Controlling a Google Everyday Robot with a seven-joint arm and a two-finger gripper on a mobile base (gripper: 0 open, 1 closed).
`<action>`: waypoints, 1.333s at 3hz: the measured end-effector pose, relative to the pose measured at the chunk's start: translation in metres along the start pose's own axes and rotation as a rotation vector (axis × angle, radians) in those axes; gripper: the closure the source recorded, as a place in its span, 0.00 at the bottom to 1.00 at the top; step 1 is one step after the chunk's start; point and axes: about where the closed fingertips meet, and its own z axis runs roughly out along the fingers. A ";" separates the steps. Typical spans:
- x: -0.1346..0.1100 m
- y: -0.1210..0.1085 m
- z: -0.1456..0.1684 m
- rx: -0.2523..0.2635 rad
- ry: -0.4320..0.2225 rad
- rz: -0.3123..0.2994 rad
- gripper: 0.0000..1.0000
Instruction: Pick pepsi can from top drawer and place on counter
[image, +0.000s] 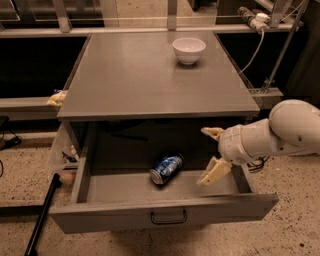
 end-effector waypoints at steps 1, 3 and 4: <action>-0.005 -0.002 0.023 -0.010 -0.023 -0.030 0.05; -0.008 -0.004 0.066 -0.029 -0.055 -0.058 0.26; -0.006 -0.001 0.086 -0.052 -0.061 -0.071 0.26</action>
Offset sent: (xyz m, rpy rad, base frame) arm 0.0331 0.0496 -0.0427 0.0427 -0.0423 0.0761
